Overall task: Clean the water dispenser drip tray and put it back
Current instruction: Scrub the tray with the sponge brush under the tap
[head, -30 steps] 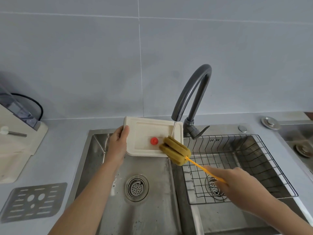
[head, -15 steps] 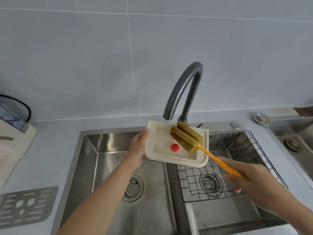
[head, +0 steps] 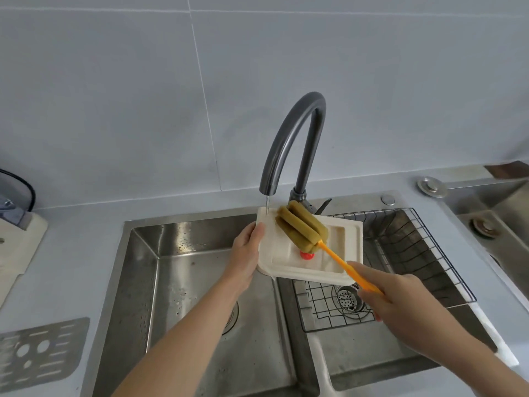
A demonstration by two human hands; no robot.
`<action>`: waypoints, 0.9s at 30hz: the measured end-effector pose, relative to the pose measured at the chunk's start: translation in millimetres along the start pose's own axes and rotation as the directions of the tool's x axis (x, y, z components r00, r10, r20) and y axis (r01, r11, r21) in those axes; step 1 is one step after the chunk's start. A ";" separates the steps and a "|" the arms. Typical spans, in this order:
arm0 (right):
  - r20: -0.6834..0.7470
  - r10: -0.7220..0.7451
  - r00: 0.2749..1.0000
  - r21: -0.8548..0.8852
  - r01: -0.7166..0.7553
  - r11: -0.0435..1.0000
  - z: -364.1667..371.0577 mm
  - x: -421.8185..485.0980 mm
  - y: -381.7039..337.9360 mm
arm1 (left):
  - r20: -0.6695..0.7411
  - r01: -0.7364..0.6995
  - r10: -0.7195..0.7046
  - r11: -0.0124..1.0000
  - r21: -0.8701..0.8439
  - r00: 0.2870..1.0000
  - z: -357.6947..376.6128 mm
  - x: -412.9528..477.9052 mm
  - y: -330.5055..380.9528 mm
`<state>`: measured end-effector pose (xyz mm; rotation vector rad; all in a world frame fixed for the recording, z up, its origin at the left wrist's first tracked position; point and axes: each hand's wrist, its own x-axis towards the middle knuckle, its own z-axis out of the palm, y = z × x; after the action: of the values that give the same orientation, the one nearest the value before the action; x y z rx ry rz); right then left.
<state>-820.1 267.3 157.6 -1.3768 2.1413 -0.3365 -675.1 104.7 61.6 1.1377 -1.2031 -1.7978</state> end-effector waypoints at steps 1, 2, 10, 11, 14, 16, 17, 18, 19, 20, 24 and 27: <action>-0.003 -0.011 1.000 -0.015 0.011 1.000 4.2 1.0 -1.4 | -0.002 -0.009 0.009 1.000 0.008 1.000 -1.4 -0.1 0.8; -0.009 -0.025 1.000 -0.036 0.025 0.999 8.9 2.0 -2.1 | -0.004 -0.022 0.022 1.000 0.017 1.000 -2.9 0.5 1.6; 0.019 -0.077 0.997 -0.158 0.079 0.984 29.3 9.6 -6.2 | -0.100 -0.107 0.108 0.994 0.018 0.989 -10.9 9.9 12.0; 0.031 -0.085 0.996 -0.170 0.089 0.981 29.9 10.1 -7.4 | -0.121 -0.109 0.109 0.994 0.012 0.987 -12.0 11.2 13.6; 0.055 -0.123 0.991 -0.216 0.132 0.967 29.7 12.3 -9.1 | -0.153 -0.119 0.118 0.993 0.006 0.981 -19.5 15.5 18.1; 0.058 -0.149 0.987 -0.255 0.159 0.954 29.1 13.3 -9.5 | -0.178 -0.133 0.133 0.991 0.014 0.975 -26.6 16.9 21.1; 0.055 -0.157 0.986 -0.273 0.166 0.948 28.3 13.8 -9.8 | -0.191 -0.139 0.140 0.990 0.017 0.972 -30.7 17.3 22.5; 0.050 -0.160 0.986 -0.298 0.168 0.940 27.3 14.5 -10.0 | -0.199 -0.146 0.146 0.989 0.018 0.969 -35.0 17.0 24.1; 0.043 -0.161 0.986 -0.330 0.166 0.929 26.0 15.8 -10.3 | -0.204 -0.150 0.151 0.988 0.020 0.967 -39.9 16.1 25.8; 0.035 -0.162 0.986 -0.362 0.164 0.918 24.0 17.7 -10.3 | -0.215 -0.155 0.157 0.988 0.024 0.964 -44.8 15.4 27.9; 0.037 -0.171 0.984 -0.478 0.168 0.862 18.2 27.2 -9.0 | -0.290 -0.156 0.163 0.987 0.048 0.943 -68.2 14.2 37.8; 0.015 -0.184 0.983 -0.556 0.161 0.815 16.0 33.9 -5.5 | -0.331 -0.162 0.176 0.984 0.069 0.927 -87.2 17.1 41.7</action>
<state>-817.3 236.1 136.4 -1.9048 2.2476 0.2272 -598.5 45.9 79.3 1.2633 -1.0986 -1.3877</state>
